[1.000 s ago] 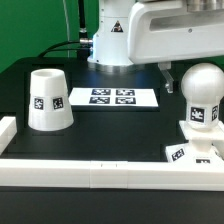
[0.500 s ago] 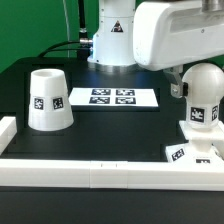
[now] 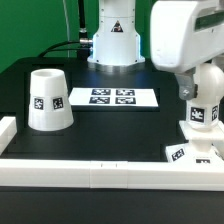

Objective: Assemble lamp

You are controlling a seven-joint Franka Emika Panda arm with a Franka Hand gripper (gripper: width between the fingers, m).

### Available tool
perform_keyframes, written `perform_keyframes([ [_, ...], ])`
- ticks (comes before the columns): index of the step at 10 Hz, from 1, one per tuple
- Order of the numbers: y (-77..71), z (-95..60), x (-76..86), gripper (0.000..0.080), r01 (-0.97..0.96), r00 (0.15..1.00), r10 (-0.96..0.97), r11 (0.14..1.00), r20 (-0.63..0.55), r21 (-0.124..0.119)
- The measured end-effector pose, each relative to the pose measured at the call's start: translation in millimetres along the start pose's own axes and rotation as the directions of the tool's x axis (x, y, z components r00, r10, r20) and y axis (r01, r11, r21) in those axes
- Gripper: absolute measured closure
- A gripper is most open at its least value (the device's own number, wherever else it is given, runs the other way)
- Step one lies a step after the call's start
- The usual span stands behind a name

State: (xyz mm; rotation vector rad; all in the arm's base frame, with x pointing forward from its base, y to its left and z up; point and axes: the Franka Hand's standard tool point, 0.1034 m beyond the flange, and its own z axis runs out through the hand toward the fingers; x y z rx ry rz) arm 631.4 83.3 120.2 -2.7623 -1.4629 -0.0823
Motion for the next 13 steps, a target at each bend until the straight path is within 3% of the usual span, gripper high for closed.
perform_keyframes([
  [2, -1.0, 2.3, -0.9, 0.0101, 0.197, 0.980, -0.197, 0.980, 0.015, -0.007],
  [6, -3.9, 5.4, 5.1, 0.0101, 0.523, 0.851, -0.522, 0.852, 0.055, -0.011],
  [9, -3.7, 5.7, 3.5, 0.0101, 0.671, 0.739, -0.670, 0.741, 0.073, 0.002],
  [11, -3.2, 6.5, 2.4, 0.0101, 0.697, 0.715, -0.695, 0.717, 0.073, 0.006],
  [12, -3.0, 6.5, 2.2, 0.0213, 0.695, 0.717, -0.694, 0.719, 0.073, 0.006],
  [13, -2.8, 6.5, 2.0, 0.0223, 0.695, 0.717, -0.693, 0.719, 0.073, 0.006],
])
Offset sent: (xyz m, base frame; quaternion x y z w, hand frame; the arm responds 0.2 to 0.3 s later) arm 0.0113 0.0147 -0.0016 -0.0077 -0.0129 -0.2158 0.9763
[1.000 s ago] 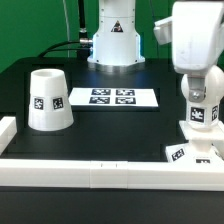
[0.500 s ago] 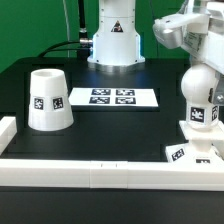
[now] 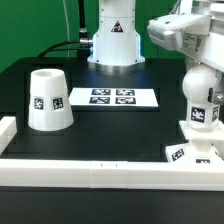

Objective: Assemble lamp

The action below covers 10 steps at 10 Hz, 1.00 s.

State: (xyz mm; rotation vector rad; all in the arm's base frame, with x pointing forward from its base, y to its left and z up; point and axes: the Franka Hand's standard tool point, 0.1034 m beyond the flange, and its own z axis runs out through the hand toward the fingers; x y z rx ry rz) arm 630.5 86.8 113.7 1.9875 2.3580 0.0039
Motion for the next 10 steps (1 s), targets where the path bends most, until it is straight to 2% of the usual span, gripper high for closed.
perform_keyframes([
  [2, -0.1, 0.1, -0.3, 0.0223, -0.031, 1.000, 0.031, 1.000, 0.000, 0.000],
  [4, -2.8, 0.2, -2.9, 0.0223, -0.094, 0.996, 0.094, 0.995, 0.002, 0.021],
  [5, -3.2, 0.4, -2.8, 0.0223, -0.190, 0.982, 0.190, 0.982, 0.003, 0.023],
  [8, -2.4, 0.8, -3.9, 0.0222, -0.491, 0.870, 0.492, 0.870, -0.021, 0.041],
  [10, -1.8, 0.9, -4.0, 0.0222, -0.598, 0.801, 0.599, 0.800, -0.017, 0.042],
])
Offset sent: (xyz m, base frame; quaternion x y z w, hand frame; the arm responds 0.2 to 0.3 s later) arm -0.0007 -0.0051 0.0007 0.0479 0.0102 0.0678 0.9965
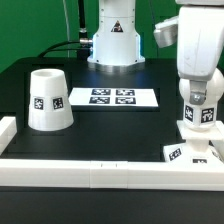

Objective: Assemble lamp

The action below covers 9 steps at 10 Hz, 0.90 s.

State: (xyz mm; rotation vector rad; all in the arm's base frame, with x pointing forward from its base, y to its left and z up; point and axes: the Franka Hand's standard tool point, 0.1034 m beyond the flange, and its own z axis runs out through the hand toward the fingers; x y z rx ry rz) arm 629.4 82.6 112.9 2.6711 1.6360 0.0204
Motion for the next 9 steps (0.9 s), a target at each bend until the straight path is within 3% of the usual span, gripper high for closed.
perform_keyframes([
  [5, -1.0, 0.6, 0.7, 0.0222, -0.333, 0.943, 0.333, 0.943, -0.004, 0.003],
  [7, -2.0, 1.1, 1.9, 0.0221, -0.509, 0.860, 0.509, 0.861, -0.015, 0.010],
  [9, -2.1, 1.3, 5.8, 0.0221, -0.689, 0.724, 0.690, 0.724, -0.030, 0.027],
])
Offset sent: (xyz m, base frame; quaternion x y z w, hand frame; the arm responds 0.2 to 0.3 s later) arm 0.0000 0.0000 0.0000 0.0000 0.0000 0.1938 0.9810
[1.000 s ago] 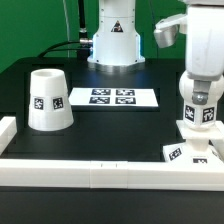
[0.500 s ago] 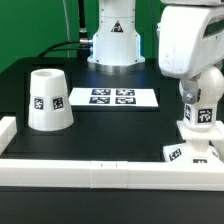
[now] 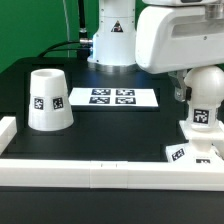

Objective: Assemble lamp

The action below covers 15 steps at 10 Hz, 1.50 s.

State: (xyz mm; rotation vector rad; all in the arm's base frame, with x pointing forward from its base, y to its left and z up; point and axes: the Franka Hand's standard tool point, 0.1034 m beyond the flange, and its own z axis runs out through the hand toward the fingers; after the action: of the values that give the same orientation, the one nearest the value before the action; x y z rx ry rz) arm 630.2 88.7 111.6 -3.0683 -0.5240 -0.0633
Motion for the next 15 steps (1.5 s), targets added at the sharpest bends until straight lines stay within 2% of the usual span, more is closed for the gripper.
perform_keyframes([
  [4, 0.8, 0.0, 1.0, 0.0221, -0.241, 0.970, 0.241, 0.970, -0.007, 0.006],
  [7, 2.1, 0.5, 0.5, 0.0221, -0.445, 0.895, 0.445, 0.895, -0.005, 0.016],
  [9, 2.6, 1.2, -1.7, 0.0221, -0.614, 0.789, 0.615, 0.788, -0.013, 0.037],
  [11, 2.5, 1.9, -2.8, 0.0221, -0.768, 0.640, 0.769, 0.638, 0.012, 0.061],
  [12, 1.6, 2.4, -3.1, 0.0221, -0.818, 0.574, 0.819, 0.571, 0.025, 0.067],
  [14, -0.5, 3.0, -3.2, 0.0221, -0.928, 0.371, 0.927, 0.367, 0.053, 0.069],
  [15, -1.3, 3.1, -3.2, 0.0221, -0.954, 0.296, 0.953, 0.292, 0.063, 0.068],
])
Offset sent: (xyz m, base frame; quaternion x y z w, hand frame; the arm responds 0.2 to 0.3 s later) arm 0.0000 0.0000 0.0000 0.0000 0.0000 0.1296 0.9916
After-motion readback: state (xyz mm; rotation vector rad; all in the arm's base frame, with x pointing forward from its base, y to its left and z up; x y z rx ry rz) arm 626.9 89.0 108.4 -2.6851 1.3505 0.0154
